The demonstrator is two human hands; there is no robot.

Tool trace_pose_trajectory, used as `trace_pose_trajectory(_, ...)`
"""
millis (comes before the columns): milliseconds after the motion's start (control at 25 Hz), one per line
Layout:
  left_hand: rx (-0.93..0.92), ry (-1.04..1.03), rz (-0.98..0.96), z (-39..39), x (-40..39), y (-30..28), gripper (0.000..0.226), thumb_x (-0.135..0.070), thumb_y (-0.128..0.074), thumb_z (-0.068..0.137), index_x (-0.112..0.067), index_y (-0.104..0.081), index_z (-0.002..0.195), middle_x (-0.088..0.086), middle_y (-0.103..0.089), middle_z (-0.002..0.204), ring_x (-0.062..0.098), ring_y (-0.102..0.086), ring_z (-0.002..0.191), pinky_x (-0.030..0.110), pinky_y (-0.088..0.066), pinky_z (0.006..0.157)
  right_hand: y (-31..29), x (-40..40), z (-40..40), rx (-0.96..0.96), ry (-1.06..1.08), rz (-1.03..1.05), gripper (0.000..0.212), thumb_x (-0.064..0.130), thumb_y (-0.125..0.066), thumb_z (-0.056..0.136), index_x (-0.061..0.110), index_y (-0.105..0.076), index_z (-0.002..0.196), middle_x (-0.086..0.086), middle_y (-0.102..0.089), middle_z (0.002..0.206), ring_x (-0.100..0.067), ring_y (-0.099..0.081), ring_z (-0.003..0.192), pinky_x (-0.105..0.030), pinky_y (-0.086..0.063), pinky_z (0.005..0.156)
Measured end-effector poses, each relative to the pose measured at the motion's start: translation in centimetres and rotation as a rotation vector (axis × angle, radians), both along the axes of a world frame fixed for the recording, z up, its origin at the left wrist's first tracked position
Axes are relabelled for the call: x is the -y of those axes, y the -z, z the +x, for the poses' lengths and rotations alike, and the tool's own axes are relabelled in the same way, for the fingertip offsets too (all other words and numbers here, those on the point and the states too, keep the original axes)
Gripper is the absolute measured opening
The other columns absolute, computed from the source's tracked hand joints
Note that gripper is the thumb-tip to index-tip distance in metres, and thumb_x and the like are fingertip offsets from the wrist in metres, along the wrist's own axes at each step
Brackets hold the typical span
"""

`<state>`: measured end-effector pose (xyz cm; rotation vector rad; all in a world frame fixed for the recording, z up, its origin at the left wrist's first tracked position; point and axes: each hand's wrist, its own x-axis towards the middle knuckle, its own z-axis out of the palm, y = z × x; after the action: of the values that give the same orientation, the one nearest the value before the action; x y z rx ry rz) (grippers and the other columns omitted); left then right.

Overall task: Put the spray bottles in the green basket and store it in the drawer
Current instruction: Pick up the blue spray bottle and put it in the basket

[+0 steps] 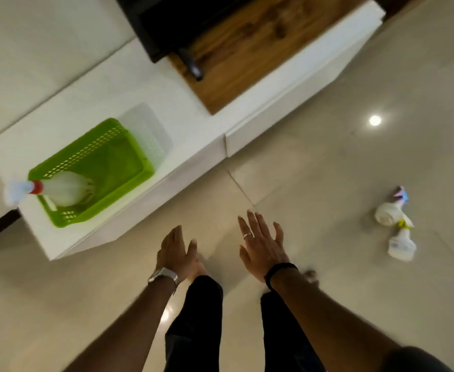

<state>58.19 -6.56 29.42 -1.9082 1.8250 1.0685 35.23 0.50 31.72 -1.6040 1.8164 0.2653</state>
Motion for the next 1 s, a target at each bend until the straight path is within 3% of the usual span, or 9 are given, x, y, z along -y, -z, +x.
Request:
trace_pose_trajectory(240, -0.087, 0.408, -0.062, -21.1, 1.3, -0.7, 0.066, -0.042, -0.044, 0.099, -0.009, -0.027, 0.153, 0.014, -0.037, 0.157, 0.033, -0.035, 0.144, 0.044, -0.036, 0.113, 0.4, -9.1, -16.6, -0.085, 0.363, 0.079, 0.075, 0.045, -0.035, 0.102, 0.022, 0.004, 0.163, -0.008, 0.007, 0.172, -0.025, 0.003, 0.159, -0.059, -0.005, 0.122)
trace_pose_trajectory(560, -0.172, 0.724, -0.06, -46.2, -6.8, -1.4, 0.064, -0.044, -0.04, 0.1, -0.013, -0.026, 0.153, 0.008, -0.034, 0.159, 0.03, -0.033, 0.145, 0.045, -0.035, 0.112, 0.4, -20.1, -35.1, -0.145, 0.781, 0.096, 0.077, 0.049, -0.037, 0.102, 0.023, 0.003, 0.163, -0.006, 0.003, 0.172, -0.024, 0.003, 0.159, -0.058, -0.011, 0.121)
trace_pose_trajectory(1000, -0.111, 1.042, 0.049, -64.0, -10.9, 0.9, 0.066, -0.052, -0.034, 0.1, -0.017, -0.022, 0.155, 0.007, -0.033, 0.16, 0.032, -0.034, 0.144, 0.046, -0.032, 0.115, 2.6, -27.5, -48.2, -0.077, 1.198, 0.122, 0.075, 0.049, -0.045, 0.098, 0.021, -0.014, 0.161, -0.004, -0.023, 0.164, -0.023, -0.024, 0.151, -0.058, -0.026, 0.113)
